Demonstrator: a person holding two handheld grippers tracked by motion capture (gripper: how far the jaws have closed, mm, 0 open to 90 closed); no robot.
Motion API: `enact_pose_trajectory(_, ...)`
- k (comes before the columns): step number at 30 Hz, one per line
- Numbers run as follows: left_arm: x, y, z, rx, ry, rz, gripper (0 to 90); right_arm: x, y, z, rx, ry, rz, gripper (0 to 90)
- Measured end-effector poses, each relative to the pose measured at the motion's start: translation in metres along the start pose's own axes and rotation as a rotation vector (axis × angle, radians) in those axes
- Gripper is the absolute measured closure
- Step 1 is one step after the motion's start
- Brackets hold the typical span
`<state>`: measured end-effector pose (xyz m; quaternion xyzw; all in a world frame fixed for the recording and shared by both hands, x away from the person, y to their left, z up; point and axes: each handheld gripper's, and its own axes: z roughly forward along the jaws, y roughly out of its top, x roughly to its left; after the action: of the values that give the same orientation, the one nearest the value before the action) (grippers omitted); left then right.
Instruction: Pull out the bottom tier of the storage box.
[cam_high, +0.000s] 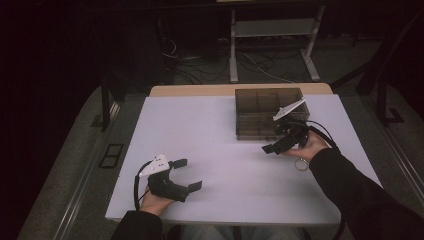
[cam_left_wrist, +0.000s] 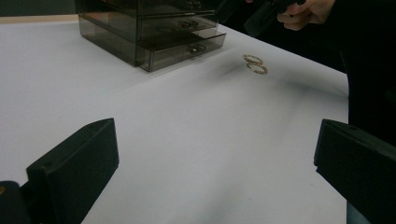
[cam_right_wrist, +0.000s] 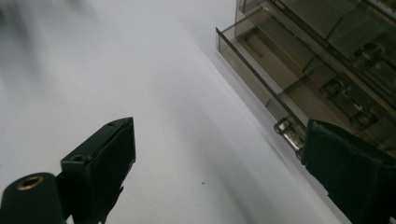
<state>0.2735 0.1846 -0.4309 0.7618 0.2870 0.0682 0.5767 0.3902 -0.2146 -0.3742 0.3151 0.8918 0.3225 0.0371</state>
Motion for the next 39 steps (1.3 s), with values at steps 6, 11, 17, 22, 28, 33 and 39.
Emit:
enact_pose_trajectory(6,0.0,0.0,0.0,0.001,0.001,0.001,0.0,-0.005,-0.001,0.004,-0.028,0.014,-0.048,9.4)
enact_pose_trajectory(11,0.0,0.0,0.0,0.0,0.0,0.001,0.0,-0.01,-0.003,0.01,-0.038,0.014,-0.079,9.4)
enact_pose_trajectory(17,0.0,0.0,0.0,0.001,0.0,0.001,0.0,-0.017,-0.004,0.016,-0.06,0.015,-0.103,9.8)
enact_pose_trajectory(22,0.0,0.0,0.0,-0.005,0.003,0.001,0.0,-0.021,-0.004,0.02,-0.078,0.013,-0.123,13.3)
enact_pose_trajectory(28,0.0,0.001,-0.002,-0.015,0.007,0.003,0.0,-0.024,-0.004,0.028,-0.09,0.01,-0.137,15.0)
enact_pose_trajectory(33,0.0,0.0,-0.001,-0.014,0.005,0.002,0.0,-0.024,-0.004,0.034,-0.071,0.006,-0.167,20.5)
enact_pose_trajectory(39,0.0,0.001,-0.002,-0.02,0.005,0.003,0.0,-0.023,-0.003,0.04,-0.065,0.002,-0.185,23.1)
